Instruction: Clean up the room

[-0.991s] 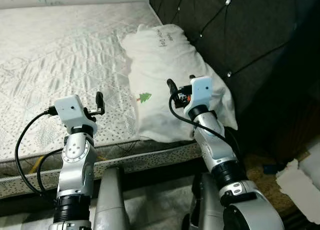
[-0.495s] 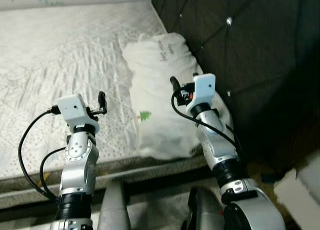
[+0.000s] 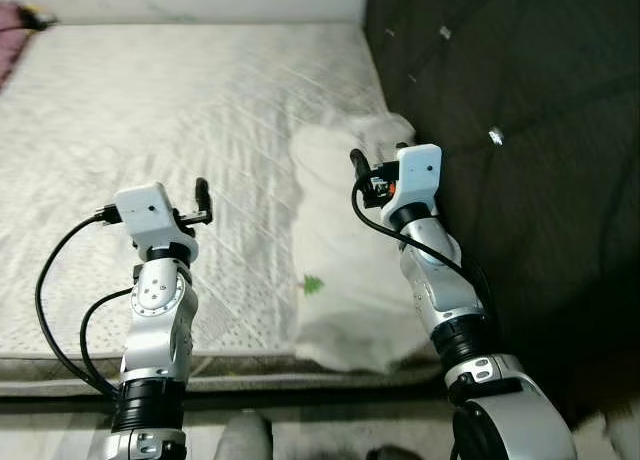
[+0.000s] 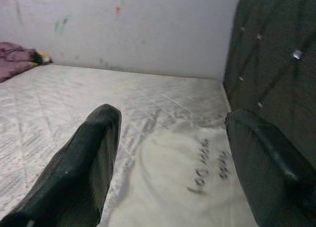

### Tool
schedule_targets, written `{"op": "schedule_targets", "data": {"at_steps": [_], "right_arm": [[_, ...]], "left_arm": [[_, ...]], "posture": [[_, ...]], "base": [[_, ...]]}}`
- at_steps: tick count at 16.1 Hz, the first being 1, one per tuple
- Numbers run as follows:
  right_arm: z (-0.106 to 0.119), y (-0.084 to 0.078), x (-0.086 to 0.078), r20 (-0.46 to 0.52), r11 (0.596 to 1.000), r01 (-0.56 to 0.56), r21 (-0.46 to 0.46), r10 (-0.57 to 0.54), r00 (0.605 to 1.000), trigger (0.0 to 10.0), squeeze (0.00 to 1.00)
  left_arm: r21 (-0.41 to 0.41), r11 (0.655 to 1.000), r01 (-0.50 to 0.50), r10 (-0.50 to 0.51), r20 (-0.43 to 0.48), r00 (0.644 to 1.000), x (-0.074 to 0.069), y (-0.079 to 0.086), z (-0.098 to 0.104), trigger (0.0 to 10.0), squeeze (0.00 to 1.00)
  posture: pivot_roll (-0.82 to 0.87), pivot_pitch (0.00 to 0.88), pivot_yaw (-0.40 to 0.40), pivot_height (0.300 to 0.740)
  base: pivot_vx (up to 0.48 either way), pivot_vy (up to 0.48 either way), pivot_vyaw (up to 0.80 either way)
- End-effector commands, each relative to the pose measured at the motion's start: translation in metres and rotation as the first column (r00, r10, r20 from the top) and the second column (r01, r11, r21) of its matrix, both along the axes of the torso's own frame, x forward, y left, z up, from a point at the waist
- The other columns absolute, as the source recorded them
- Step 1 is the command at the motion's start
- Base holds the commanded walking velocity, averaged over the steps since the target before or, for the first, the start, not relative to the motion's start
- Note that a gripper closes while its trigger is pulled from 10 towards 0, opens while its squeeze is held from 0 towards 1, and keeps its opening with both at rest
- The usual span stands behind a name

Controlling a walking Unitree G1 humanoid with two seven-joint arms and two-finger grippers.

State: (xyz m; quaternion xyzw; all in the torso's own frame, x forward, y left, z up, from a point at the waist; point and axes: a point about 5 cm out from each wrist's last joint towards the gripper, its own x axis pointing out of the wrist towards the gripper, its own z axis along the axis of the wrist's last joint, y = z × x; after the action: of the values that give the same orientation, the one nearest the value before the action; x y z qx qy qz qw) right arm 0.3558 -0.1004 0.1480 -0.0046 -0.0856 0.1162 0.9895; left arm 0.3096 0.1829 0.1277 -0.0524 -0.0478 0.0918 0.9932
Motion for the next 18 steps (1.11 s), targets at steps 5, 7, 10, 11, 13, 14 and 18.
{"op": "schedule_targets", "data": {"at_steps": [5, 7, 10, 11, 13, 14, 18], "right_arm": [[-0.005, 0.000, 0.000, -0.027, 1.000, 0.014, 0.007, -0.014, 1.000, 10.0, 0.00], [-0.006, 0.002, -0.002, -0.019, 1.000, -0.004, 0.001, 0.004, 1.000, 10.0, 0.00], [-0.007, -0.002, 0.000, -0.037, 0.999, 0.042, 0.028, -0.041, 0.998, 10.0, 1.00], [-0.007, -0.002, 0.000, -0.039, 0.999, 0.041, 0.033, -0.040, 0.998, 10.0, 1.00], [-0.008, -0.004, 0.000, -0.042, 0.998, 0.048, 0.030, -0.047, 0.998, 10.0, 1.00], [-0.009, -0.004, 0.000, -0.047, 0.998, 0.052, 0.028, -0.050, 0.998, 10.0, 1.00], [-0.013, -0.003, 0.000, -0.066, 0.999, 0.049, 0.022, -0.048, 0.997, 10.0, 0.00]], "left_arm": [[-0.010, 1.000, 0.008, -0.008, -0.014, 1.000, -0.001, -0.001, -0.005, 10.0, 0.00], [-0.019, 1.000, 0.013, -0.013, -0.016, 1.000, -0.001, -0.002, -0.006, 10.0, 0.00], [-0.020, 1.000, 0.018, -0.018, -0.014, 1.000, 0.000, -0.003, -0.005, 10.0, 0.00], [-0.021, 1.000, 0.018, -0.018, -0.014, 1.000, 0.000, -0.003, -0.005, 10.0, 0.00], [-0.023, 1.000, 0.017, -0.017, -0.016, 1.000, -0.001, -0.003, -0.006, 10.0, 0.00], [-0.027, 1.000, 0.016, -0.017, -0.017, 1.000, -0.001, -0.003, -0.006, 10.0, 0.00], [-0.043, 0.998, 0.040, -0.041, -0.017, 0.999, 0.000, -0.006, -0.007, 10.0, 0.00]], "posture": [[0.10, 0.000, -0.004, 0.740], [0.09, 0.000, -0.002, 0.740], [0.09, 0.000, -0.003, 0.740], [0.09, 0.000, -0.003, 0.740], [0.09, 0.000, -0.003, 0.740], [0.09, 0.000, -0.003, 0.740], [0.09, 0.000, -0.003, 0.740]], "base": [[0.000, 0.000, 0.00], [0.000, 0.000, 0.00], [0.000, 0.000, 0.00], [0.000, 0.000, 0.00], [0.000, 0.000, 0.00], [0.000, 0.000, 0.00], [0.000, 0.183, 0.00]]}}
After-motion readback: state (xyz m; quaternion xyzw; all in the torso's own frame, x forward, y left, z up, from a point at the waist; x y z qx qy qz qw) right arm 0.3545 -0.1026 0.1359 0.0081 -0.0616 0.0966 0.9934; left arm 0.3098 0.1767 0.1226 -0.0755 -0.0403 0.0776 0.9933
